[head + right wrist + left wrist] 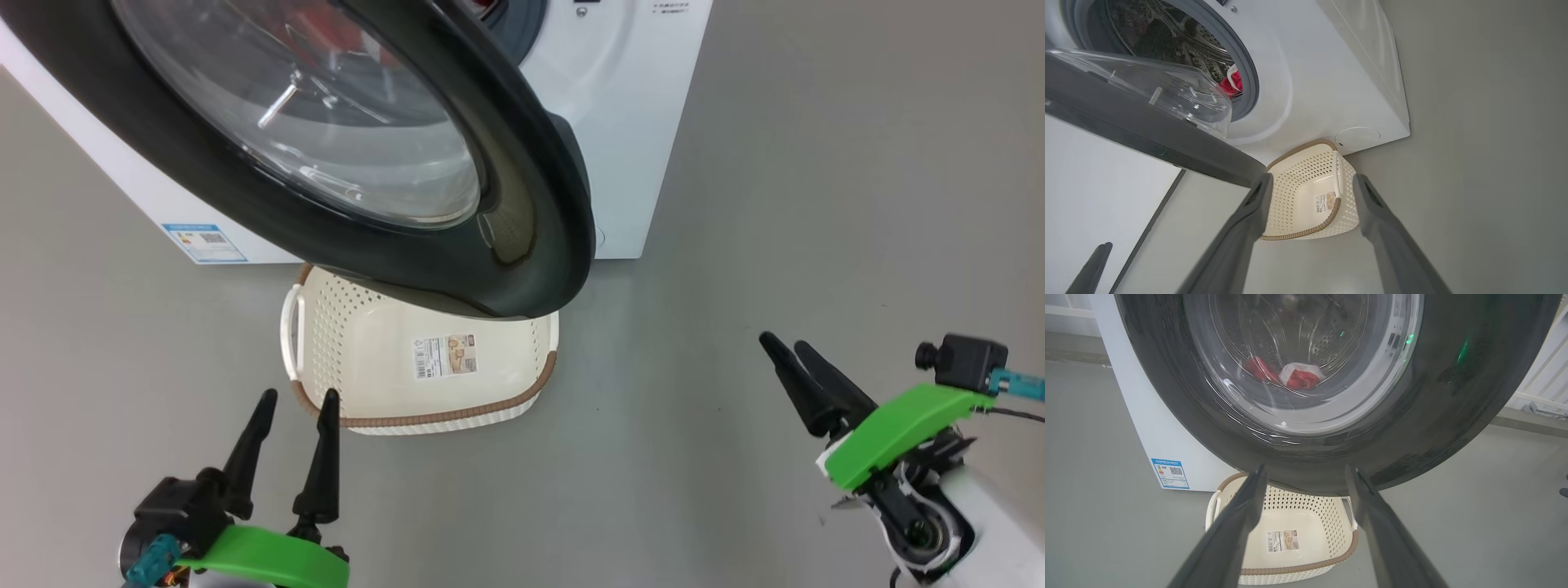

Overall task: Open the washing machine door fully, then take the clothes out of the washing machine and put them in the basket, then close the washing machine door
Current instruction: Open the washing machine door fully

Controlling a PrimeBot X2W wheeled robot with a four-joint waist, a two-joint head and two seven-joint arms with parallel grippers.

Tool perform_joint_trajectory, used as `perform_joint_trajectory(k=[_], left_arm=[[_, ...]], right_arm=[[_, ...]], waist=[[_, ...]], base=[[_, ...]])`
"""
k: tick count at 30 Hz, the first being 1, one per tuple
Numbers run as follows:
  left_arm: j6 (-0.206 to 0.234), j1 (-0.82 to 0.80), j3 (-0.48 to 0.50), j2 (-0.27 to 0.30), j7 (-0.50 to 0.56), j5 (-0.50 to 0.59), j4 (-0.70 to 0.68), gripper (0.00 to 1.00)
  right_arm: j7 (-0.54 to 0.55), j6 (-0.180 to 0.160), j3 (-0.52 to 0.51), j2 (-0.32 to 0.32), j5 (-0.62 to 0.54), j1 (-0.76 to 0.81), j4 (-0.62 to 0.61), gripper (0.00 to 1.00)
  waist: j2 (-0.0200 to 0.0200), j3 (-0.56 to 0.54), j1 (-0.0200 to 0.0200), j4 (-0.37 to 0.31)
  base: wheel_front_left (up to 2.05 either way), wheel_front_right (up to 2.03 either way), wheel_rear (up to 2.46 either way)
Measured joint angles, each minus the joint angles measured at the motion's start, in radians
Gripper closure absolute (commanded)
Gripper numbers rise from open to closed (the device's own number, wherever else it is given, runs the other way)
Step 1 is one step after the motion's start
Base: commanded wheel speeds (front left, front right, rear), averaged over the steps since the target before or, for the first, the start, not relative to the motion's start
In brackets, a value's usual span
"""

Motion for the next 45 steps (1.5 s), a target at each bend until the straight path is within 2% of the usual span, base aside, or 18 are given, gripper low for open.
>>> perform_joint_trajectory(k=[7,14,21,30,38,45], left_arm=[[0.0,0.0,0.002,0.0,0.0,0.006,0.001,0.0],[0.0,0.001,0.007,0.001,0.0,0.006,0.004,0.0],[0.0,0.001,0.008,0.002,0.0,0.006,0.005,0.0],[0.0,0.0,0.011,0.002,0.0,0.006,0.004,0.0],[0.0,0.0,0.011,0.001,0.0,0.007,0.004,0.0],[0.0,0.0,0.01,0.001,0.0,0.007,0.003,0.0]], right_arm=[[-0.157,0.0,0.116,-0.022,-0.102,0.0,0.062,0.0],[-0.214,0.0,0.181,-0.024,-0.229,-0.021,0.1,0.0],[-0.214,0.0,0.013,0.024,-0.481,-0.019,0.055,0.0],[-0.216,0.0,-0.218,0.122,-0.769,0.103,-0.046,0.0],[-0.219,0.0,-0.371,0.202,-0.897,0.195,-0.152,0.0],[-0.221,0.0,-0.406,0.229,-0.929,0.238,-0.163,0.0]], waist=[[0.0,0.001,0.0,-0.006],[0.0,0.002,0.0,-0.016],[0.0,0.002,0.0,-0.02],[0.0,0.002,0.0001,-0.016],[0.0,-0.001,0.0,-0.01],[0.0,-0.003,0.0,-0.008]], base=[[0.0,0.0,0.0],[0.0,0.0,0.0],[0.0,0.0,0.0],[0.0,0.0,0.0],[0.0,0.0,0.0],[0.0,0.0,0.0]])
